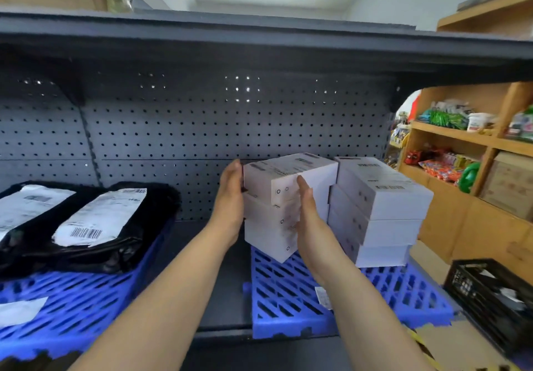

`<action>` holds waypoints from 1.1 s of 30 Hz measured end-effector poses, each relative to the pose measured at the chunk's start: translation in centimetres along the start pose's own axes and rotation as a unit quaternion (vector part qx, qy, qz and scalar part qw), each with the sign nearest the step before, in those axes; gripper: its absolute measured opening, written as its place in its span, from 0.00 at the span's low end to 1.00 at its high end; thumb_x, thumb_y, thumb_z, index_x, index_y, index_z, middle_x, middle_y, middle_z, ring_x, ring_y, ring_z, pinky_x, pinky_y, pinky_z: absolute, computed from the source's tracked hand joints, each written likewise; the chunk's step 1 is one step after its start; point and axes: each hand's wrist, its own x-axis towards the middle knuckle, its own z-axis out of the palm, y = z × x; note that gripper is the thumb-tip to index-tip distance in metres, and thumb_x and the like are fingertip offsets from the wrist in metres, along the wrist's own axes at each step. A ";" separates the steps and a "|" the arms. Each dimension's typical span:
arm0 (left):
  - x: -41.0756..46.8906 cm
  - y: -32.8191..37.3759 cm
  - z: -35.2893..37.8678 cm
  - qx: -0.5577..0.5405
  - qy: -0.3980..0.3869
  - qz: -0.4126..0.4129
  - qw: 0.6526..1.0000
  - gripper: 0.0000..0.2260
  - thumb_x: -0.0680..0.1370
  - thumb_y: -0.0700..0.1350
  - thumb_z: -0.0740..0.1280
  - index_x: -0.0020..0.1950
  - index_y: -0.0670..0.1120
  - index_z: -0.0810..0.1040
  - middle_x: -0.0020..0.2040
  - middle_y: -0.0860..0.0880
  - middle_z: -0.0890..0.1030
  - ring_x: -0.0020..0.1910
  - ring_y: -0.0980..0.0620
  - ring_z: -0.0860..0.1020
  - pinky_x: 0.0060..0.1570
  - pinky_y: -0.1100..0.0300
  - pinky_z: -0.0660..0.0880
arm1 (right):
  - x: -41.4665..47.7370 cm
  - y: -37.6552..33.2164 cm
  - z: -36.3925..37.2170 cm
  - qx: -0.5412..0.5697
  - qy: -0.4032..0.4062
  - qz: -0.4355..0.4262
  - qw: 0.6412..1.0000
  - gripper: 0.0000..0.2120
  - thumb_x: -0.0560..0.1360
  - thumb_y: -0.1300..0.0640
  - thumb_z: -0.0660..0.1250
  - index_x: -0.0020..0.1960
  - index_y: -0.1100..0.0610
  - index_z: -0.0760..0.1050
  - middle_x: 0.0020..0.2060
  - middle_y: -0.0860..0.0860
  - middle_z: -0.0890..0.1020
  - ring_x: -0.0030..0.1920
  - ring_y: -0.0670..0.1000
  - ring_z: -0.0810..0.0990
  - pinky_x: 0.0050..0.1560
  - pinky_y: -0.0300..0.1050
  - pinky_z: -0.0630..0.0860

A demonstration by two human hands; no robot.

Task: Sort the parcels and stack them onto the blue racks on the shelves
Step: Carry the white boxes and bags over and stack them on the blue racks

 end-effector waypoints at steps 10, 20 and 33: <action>-1.0 -0.1 -1.6 -0.065 -0.062 0.023 0.996 0.20 0.81 0.60 0.49 0.68 0.54 0.69 0.61 0.52 0.77 0.57 0.61 0.75 0.47 0.63 0.70 | -0.6 0.8 1.3 0.015 0.058 -0.031 0.998 0.33 0.70 0.29 0.44 0.74 0.33 0.51 0.70 0.33 0.58 0.72 0.41 0.56 0.70 0.46 0.55; -1.2 -1.4 -2.3 -0.089 -0.093 0.041 0.991 0.16 0.82 0.58 0.49 0.62 0.58 0.73 0.61 0.56 0.78 0.55 0.63 0.77 0.42 0.71 0.73 | -1.0 1.8 2.8 -0.031 0.100 -0.025 0.994 0.29 0.74 0.28 0.42 0.73 0.32 0.53 0.73 0.33 0.56 0.73 0.38 0.54 0.75 0.46 0.49; -0.8 -1.3 -2.5 -0.140 -0.086 -0.025 0.986 0.20 0.81 0.61 0.50 0.71 0.60 0.65 0.63 0.56 0.78 0.57 0.65 0.75 0.49 0.65 0.71 | -0.6 2.0 3.2 -0.041 0.091 -0.042 0.994 0.33 0.70 0.24 0.47 0.73 0.32 0.55 0.72 0.31 0.58 0.74 0.39 0.55 0.76 0.50 0.50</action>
